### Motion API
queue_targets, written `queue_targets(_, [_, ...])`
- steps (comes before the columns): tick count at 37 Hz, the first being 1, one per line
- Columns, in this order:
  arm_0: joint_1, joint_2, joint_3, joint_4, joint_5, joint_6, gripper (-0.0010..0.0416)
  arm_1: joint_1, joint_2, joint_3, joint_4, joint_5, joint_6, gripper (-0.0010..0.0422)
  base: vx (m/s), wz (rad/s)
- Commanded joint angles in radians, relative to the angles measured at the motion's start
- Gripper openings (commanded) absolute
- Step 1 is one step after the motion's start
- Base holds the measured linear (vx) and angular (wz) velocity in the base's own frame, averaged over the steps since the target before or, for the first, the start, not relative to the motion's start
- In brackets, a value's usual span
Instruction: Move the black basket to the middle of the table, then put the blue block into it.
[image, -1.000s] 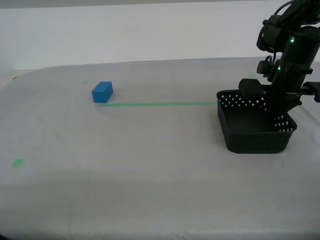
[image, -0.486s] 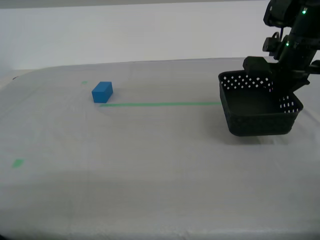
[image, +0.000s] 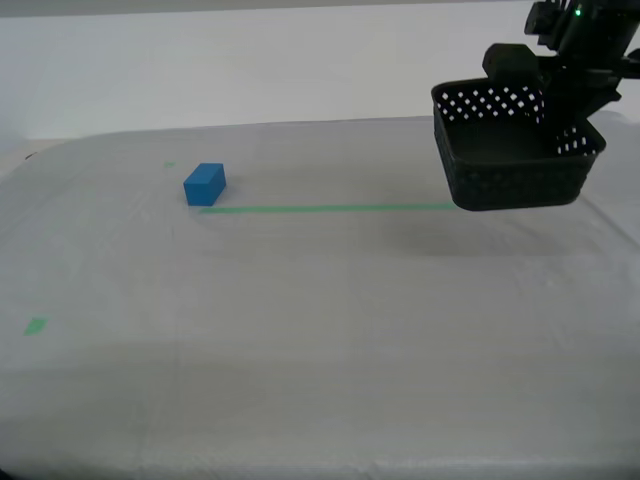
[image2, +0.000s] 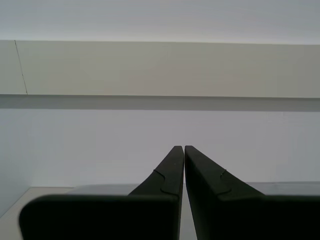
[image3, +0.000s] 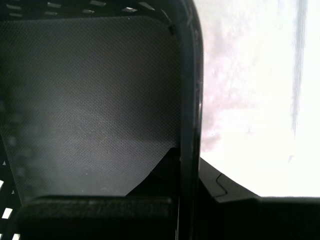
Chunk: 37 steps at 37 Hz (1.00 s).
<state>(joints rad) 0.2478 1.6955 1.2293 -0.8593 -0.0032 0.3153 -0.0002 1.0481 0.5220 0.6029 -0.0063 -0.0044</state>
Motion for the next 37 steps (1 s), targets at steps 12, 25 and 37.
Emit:
queue_targets(12, [0.059, 0.001, 0.146, -0.064, 0.004, 0.045, -0.0001, 0.0, 0.0, 0.001, 0.005, -0.001, 0.002, 0.0, 0.0, 0.0])
queue_targets(25, [0.075, 0.021, 0.194, -0.074, 0.0, 0.072, -0.0001, 0.0, 0.0, 0.001, 0.005, -0.001, 0.002, 0.0, 0.0, 0.0])
queue_targets(37, [0.121, 0.198, 0.371, -0.116, -0.015, 0.065, -0.0001, 0.0, 0.0, 0.001, 0.004, -0.001, 0.002, 0.0, 0.0, 0.0])
